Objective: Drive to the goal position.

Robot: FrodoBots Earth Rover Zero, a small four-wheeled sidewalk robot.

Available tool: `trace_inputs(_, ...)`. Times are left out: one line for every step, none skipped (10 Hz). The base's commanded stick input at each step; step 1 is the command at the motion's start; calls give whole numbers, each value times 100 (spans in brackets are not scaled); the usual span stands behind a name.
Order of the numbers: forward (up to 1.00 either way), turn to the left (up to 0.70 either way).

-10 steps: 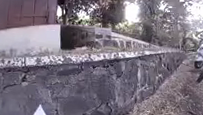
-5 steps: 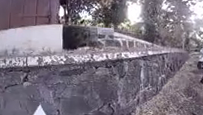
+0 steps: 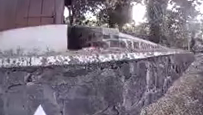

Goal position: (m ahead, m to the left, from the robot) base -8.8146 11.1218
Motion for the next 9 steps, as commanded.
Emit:
trace_inputs(0,0)
trace_inputs(0,0)
trace_inputs(63,0)
trace_inputs(63,0)
trace_inputs(63,0)
trace_inputs(0,0)
trace_inputs(0,0)
trace_inputs(0,0)
trace_inputs(0,0)
